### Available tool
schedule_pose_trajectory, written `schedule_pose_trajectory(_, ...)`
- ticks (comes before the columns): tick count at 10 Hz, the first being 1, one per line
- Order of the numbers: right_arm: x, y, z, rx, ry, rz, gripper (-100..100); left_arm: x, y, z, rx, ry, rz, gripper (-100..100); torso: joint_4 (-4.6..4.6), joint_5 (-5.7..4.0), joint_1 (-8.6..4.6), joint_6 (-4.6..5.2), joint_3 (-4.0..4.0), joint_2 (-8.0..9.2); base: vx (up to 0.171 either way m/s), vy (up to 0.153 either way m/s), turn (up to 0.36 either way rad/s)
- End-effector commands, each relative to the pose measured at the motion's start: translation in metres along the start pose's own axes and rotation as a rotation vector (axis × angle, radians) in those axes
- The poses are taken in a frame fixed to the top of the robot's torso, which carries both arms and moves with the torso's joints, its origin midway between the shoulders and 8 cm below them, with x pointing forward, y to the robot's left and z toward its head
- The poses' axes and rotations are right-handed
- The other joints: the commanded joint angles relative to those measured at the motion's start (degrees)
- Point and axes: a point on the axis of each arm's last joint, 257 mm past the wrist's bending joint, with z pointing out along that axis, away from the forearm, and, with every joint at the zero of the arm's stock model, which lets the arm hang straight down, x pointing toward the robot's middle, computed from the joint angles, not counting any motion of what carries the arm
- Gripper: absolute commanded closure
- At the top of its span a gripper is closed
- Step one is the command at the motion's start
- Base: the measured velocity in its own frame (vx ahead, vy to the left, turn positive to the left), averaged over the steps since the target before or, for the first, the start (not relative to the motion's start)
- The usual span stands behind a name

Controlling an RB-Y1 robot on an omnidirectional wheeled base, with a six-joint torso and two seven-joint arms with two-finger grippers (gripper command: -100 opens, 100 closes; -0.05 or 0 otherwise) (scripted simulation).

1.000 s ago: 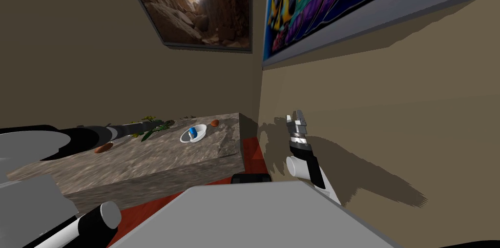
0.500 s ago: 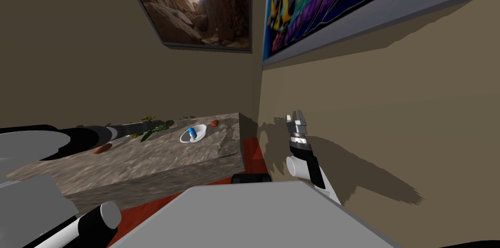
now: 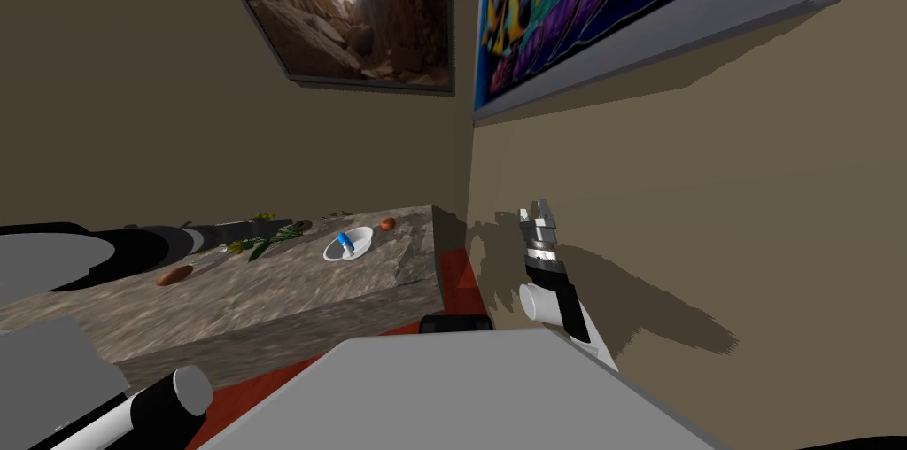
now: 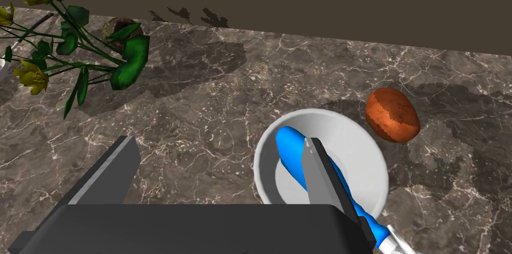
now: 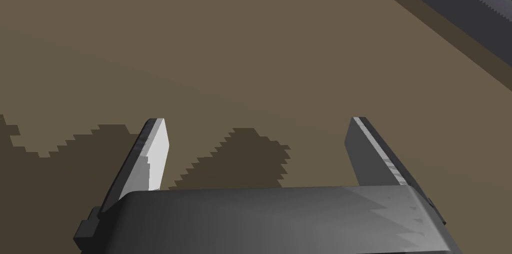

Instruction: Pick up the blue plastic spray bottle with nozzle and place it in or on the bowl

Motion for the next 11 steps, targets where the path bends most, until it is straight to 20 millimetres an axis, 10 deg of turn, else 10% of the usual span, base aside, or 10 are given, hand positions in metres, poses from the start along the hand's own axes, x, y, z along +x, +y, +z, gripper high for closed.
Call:
schedule_pose_trajectory(1, 0.000, 0.000, 0.000, 0.000, 0.000, 0.000, 0, 0.008, -0.010, -0.009, 0.030, -0.012, -0.015, -100, 0.00, 0.00, 0.00, 0.00, 0.00, 0.00, -0.036, 0.049, -0.141)
schedule_pose_trajectory(5, 0.000, 0.000, 0.000, 0.000, 0.000, 0.000, 0, 0.019, -0.021, -0.020, 0.068, -0.020, -0.029, -100, 0.01, -0.01, -0.05, 0.01, 0.03, 0.04, -0.031, 0.042, -0.115)
schedule_pose_trajectory(6, 0.000, 0.000, 0.000, 0.000, 0.000, 0.000, 0, 0.019, -0.021, -0.021, 0.069, -0.022, -0.033, 0, 0.00, -0.01, -0.11, -0.01, 0.00, -0.02, 0.000, 0.000, 0.000)
schedule_pose_trajectory(11, 0.000, 0.000, 0.000, 0.000, 0.000, 0.000, 0, 0.019, -0.021, -0.021, 0.069, -0.022, -0.032, 0, -0.02, -0.03, -0.18, 0.00, -0.04, -0.08, 0.000, 0.000, 0.000)
